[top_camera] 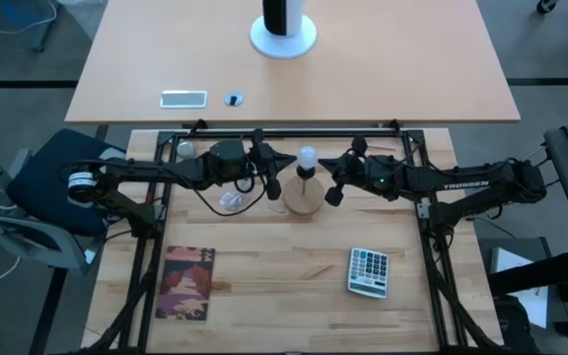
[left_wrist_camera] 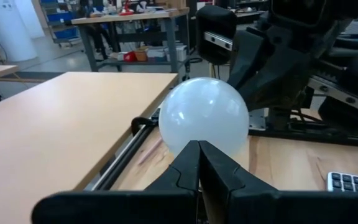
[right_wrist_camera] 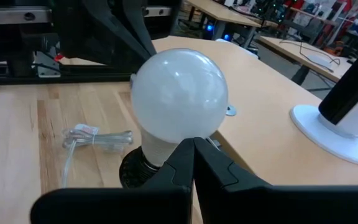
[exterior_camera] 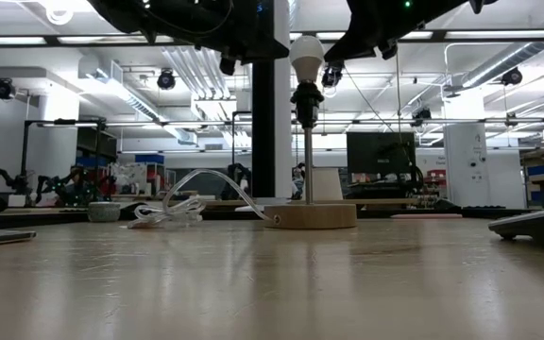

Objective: Screw lightbulb
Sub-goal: Insert the lightbulb into the lamp

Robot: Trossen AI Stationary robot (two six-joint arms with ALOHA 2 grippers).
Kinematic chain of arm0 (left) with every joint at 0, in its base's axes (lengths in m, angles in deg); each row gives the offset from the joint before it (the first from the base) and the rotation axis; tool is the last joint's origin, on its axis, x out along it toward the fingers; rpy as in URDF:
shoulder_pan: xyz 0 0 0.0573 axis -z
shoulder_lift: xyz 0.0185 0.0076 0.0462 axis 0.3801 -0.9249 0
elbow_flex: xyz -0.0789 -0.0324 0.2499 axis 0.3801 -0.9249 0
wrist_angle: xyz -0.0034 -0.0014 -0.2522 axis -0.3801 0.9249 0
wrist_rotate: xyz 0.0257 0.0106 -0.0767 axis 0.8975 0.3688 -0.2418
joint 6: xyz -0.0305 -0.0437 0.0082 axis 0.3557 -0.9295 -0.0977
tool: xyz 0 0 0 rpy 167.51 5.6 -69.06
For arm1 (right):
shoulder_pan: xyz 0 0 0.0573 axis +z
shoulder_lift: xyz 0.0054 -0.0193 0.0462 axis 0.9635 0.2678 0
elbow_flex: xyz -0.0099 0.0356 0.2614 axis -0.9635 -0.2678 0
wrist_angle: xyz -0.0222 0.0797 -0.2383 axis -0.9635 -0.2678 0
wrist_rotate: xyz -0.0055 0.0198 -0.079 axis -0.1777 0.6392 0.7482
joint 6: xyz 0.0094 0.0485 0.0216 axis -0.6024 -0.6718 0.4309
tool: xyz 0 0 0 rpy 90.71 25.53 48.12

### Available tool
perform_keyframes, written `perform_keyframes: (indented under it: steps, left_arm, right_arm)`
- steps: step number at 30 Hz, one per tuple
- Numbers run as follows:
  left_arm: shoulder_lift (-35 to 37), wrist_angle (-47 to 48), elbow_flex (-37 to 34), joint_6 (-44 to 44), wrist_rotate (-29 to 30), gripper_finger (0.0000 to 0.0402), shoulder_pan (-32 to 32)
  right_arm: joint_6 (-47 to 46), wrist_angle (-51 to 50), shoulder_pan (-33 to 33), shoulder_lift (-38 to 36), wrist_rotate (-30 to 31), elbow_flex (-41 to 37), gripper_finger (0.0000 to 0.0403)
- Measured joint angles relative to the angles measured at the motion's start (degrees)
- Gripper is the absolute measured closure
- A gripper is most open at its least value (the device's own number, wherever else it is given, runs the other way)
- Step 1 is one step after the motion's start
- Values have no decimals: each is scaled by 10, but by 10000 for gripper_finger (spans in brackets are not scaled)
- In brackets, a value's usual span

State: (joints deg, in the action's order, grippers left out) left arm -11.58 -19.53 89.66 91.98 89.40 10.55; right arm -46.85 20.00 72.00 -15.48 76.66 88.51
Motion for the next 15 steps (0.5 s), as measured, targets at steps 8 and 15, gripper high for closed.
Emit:
perform_keyframes:
  steps: [8,15]
  left_arm:
    - [-1,-2,0,0,8,401,-5]
    - [0,-2,0,-2,18,401,-5]
  right_arm:
    - [-5,1,18,-2,-9,0,403]
    - [-13,5,21,-7,-5,0,403]
